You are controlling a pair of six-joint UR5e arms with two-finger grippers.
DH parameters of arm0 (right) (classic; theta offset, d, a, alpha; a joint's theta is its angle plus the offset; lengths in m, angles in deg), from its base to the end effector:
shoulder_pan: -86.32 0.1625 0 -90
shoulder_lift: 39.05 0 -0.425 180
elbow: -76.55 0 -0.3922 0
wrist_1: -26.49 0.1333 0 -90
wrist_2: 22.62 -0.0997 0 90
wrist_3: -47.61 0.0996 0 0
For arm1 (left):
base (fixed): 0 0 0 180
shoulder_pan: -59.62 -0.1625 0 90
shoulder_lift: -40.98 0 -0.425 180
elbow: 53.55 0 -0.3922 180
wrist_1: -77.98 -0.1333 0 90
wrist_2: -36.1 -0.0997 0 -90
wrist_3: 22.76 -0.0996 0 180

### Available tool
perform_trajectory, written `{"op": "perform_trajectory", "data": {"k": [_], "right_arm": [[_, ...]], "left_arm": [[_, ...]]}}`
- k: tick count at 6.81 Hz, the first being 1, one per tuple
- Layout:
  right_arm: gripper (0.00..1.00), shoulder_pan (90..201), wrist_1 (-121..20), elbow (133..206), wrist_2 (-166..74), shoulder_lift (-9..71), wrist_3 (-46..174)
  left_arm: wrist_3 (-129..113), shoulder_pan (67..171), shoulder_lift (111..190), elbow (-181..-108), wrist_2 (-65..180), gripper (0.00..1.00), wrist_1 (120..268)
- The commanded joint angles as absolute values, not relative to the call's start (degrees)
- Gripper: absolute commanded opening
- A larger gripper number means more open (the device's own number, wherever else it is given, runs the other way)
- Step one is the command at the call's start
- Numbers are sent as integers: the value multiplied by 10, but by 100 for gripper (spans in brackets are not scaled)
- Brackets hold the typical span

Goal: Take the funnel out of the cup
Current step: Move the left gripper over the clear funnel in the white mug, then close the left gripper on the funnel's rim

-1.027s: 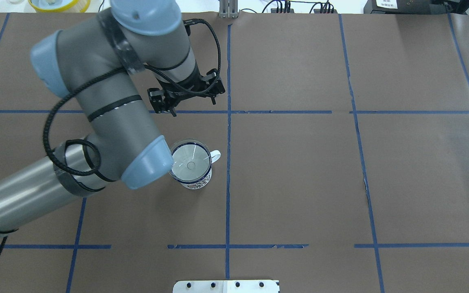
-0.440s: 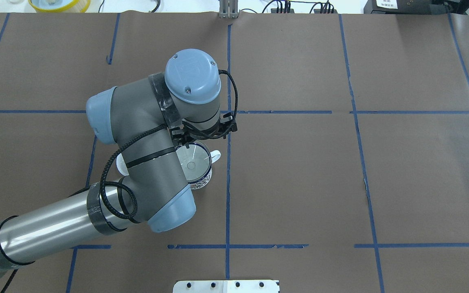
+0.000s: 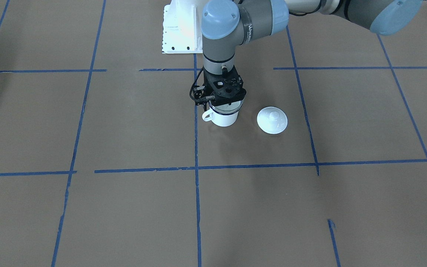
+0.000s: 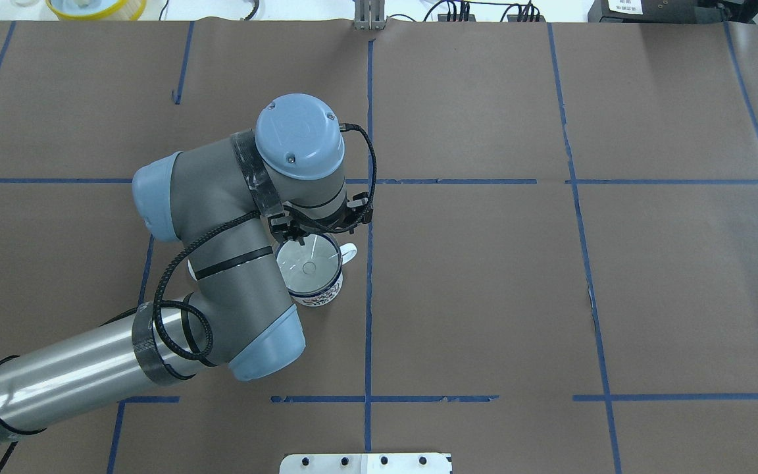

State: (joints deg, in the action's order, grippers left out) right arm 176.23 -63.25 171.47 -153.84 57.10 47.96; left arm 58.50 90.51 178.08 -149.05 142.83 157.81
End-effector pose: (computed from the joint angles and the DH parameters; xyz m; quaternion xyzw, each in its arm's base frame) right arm 0.0670 -0.4451 0.6701 -0.0093 -0.3520 0.0051 0.9360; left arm 0.5363 -0.4427 0.1434 -0.0062 0.3828 -0.1255 0.9152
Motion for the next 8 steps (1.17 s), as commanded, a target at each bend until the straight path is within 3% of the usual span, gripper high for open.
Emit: {"op": "perform_trajectory", "data": {"k": [1, 2, 5, 6, 7, 8], "right_arm": [[100, 1762, -632, 1715, -1538, 571, 480], [100, 1762, -632, 1715, -1538, 571, 480], [100, 1762, -632, 1715, -1538, 571, 480], [100, 1762, -632, 1715, -1538, 571, 480], [100, 1762, -632, 1715, -1538, 571, 480], [100, 1762, -632, 1715, -1538, 571, 480]], "left_arm": [[583, 900, 1783, -1489, 1441, 75, 1579], [584, 896, 1785, -1489, 1441, 74, 1579], [584, 889, 1784, -1478, 1441, 48, 1589], [584, 889, 1784, -1476, 1441, 45, 1594], [584, 889, 1784, -1476, 1441, 36, 1595], [584, 889, 1786, -1479, 1442, 12, 1594]]}}
